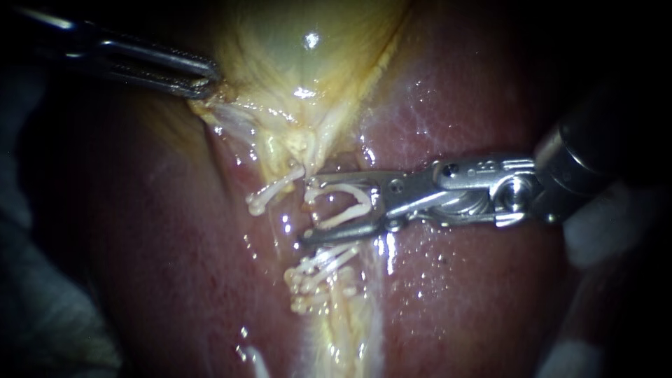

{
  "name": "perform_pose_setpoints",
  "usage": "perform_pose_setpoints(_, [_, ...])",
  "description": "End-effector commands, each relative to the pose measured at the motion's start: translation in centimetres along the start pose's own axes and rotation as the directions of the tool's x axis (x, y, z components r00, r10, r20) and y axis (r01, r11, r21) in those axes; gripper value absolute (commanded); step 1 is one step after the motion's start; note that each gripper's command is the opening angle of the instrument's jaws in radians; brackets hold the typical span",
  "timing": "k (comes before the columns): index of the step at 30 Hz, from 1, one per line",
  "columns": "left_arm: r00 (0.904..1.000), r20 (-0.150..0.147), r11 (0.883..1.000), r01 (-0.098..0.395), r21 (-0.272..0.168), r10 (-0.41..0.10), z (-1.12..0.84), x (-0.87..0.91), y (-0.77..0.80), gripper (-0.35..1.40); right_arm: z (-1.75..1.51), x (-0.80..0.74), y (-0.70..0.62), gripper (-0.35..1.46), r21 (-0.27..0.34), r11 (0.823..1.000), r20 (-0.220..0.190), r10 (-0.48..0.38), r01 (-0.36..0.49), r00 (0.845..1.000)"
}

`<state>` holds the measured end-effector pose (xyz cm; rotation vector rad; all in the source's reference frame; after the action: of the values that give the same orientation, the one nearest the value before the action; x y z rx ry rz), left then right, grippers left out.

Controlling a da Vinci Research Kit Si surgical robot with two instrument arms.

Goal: Clipping third clip right tube

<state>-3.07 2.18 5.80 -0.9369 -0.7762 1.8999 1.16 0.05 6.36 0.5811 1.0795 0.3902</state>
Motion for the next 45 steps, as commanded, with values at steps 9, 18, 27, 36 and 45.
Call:
perform_pose_setpoints(9, [1.0,0.001,1.0,0.0,-0.001,0.0,-0.01,0.0,0.0,-0.35,-0.41,-0.01,0.02,0.48,0.018,0.999,-0.004,0.045,-0.045,0.999])
perform_pose_setpoints(18, [1.0,0.001,1.0,0.0,-0.001,0.0,-0.01,0.0,0.0,-0.35,-0.39,-0.15,0.17,0.48,0.014,0.997,-0.003,0.08,-0.08,0.997])
perform_pose_setpoints(27, [1.0,0.0,1.0,0.0,0.0,0.0,-0.01,0.0,0.0,-0.35,-0.12,-0.31,0.25,0.48,0.007,0.993,-0.015,0.116,-0.116,0.993])
perform_pose_setpoints(36, [1.0,0.0,1.0,0.0,0.0,0.0,0.0,0.01,0.0,-0.35,0.11,-0.26,0.26,0.49,0.059,0.975,-0.101,0.217,-0.212,0.971])
perform_pose_setpoints(45, [1.0,0.0,1.0,0.0,0.0,0.0,0.0,0.01,0.0,-0.35,0.09,-0.05,0.21,0.49,0.135,0.958,-0.197,0.277,-0.254,0.94])
